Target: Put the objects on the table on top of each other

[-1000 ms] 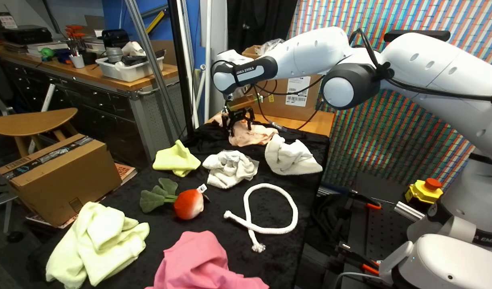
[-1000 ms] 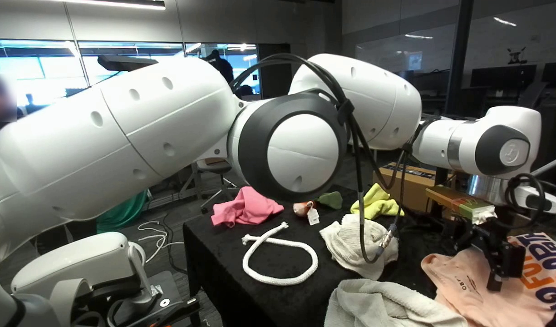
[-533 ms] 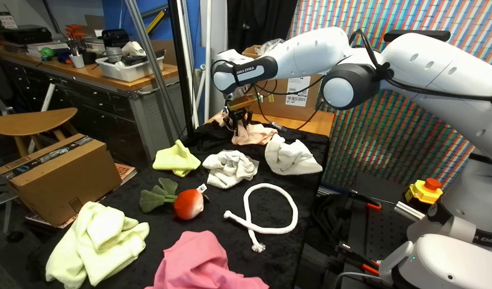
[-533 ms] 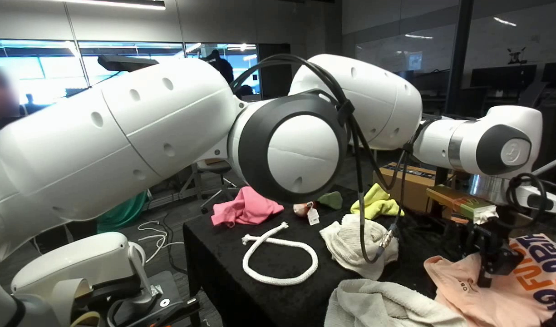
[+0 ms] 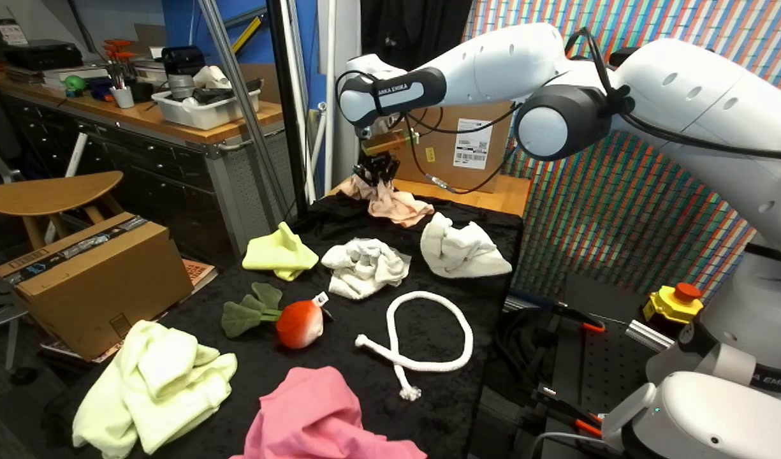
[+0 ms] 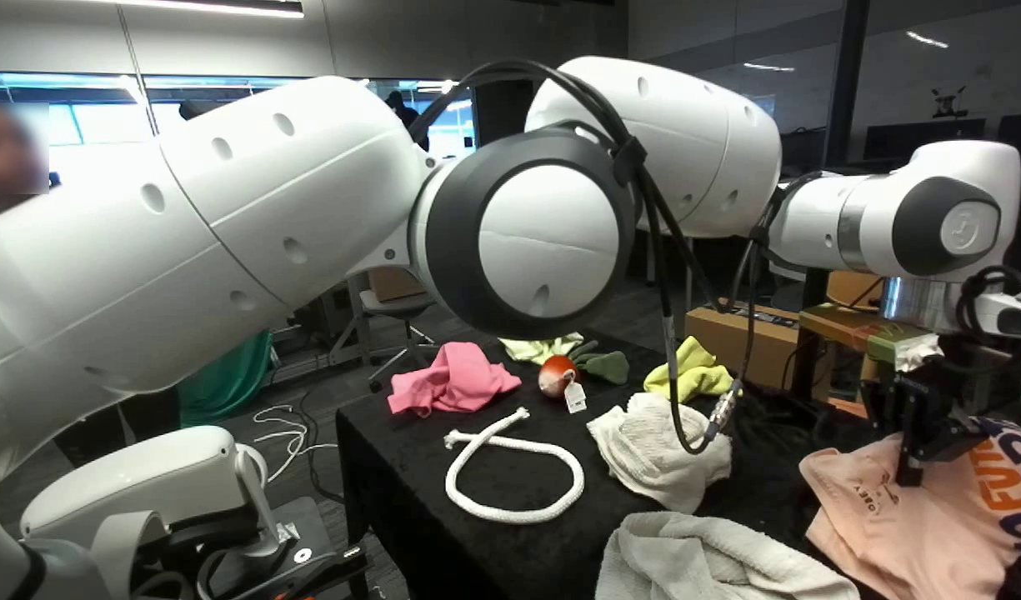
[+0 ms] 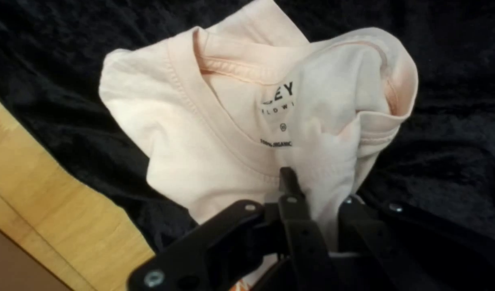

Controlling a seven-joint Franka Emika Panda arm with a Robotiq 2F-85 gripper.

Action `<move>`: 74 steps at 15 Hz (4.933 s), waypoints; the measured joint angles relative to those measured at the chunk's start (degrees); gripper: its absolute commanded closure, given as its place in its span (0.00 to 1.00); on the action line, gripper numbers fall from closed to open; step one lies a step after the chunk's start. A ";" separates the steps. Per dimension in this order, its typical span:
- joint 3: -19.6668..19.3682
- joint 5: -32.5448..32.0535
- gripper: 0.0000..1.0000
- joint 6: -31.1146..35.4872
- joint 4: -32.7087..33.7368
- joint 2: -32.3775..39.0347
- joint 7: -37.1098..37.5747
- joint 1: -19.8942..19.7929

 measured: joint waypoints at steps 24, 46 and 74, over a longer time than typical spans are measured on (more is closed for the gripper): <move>3.47 -2.60 0.97 -16.28 -31.30 -49.55 -29.61 6.40; 15.51 -11.07 0.97 -25.40 -34.21 -47.99 -39.97 20.54; 15.08 -10.89 0.18 -22.03 -45.00 -50.98 -30.82 17.63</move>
